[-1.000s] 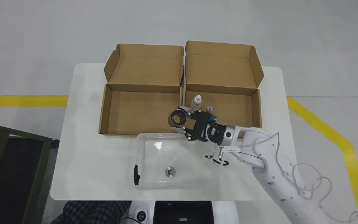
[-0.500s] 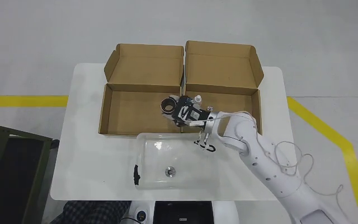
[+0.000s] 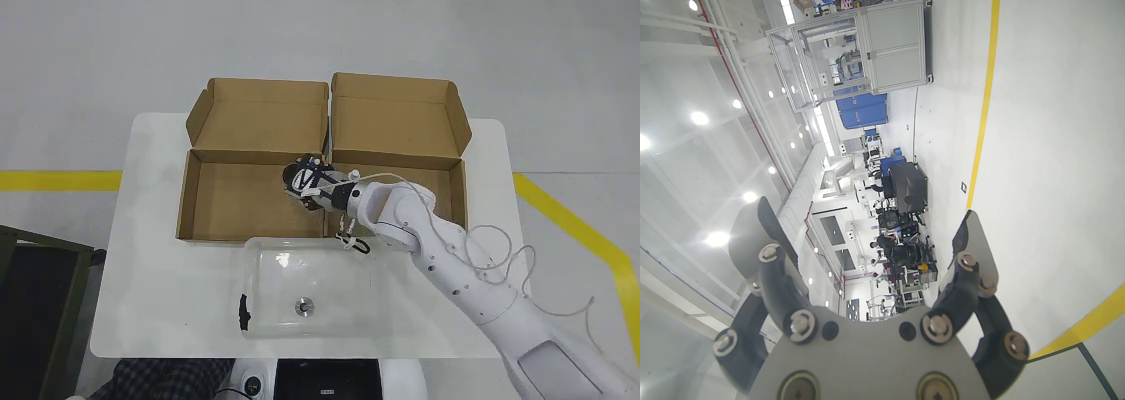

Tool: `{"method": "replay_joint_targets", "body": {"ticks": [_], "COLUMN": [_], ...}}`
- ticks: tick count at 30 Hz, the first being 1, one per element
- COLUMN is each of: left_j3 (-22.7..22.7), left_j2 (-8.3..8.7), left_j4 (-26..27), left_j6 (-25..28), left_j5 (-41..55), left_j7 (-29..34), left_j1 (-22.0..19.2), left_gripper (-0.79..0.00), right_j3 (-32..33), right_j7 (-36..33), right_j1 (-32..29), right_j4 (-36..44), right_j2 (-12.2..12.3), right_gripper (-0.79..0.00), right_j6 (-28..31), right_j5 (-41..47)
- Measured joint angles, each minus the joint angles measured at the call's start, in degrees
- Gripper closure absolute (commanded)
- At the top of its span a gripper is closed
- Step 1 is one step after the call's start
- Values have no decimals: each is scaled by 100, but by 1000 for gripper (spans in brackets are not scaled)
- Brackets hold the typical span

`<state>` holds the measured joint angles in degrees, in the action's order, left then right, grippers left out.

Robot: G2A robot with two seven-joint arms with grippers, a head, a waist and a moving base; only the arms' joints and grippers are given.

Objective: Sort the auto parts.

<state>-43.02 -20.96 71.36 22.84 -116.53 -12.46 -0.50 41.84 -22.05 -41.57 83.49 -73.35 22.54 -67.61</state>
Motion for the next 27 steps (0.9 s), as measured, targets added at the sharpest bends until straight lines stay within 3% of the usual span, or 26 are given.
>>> {"method": "replay_joint_targets", "body": {"ticks": [4, 7, 21, 27], "left_j3": [0, 0, 0, 0], "left_j2": [0, 0, 0, 0], "left_j4": [0, 0, 0, 0], "left_j6": [0, 0, 0, 0], "left_j5": [0, 0, 0, 0], "left_j7": [0, 0, 0, 0], "left_j1": [0, 0, 0, 0], "left_gripper": [-785, -785, -785, -785], "right_j3": [-162, -276, -592, -683], "right_j7": [-155, -244, -407, -443], "right_j1": [174, 296, 629, 711], "right_j4": [-242, -410, -1097, -1321], "right_j2": [-110, -195, -530, -657], "right_gripper": [0, -52, -157, -249], "right_j6": [-85, -172, -288, -284], "right_j5": [-47, -109, -207, -230]}}
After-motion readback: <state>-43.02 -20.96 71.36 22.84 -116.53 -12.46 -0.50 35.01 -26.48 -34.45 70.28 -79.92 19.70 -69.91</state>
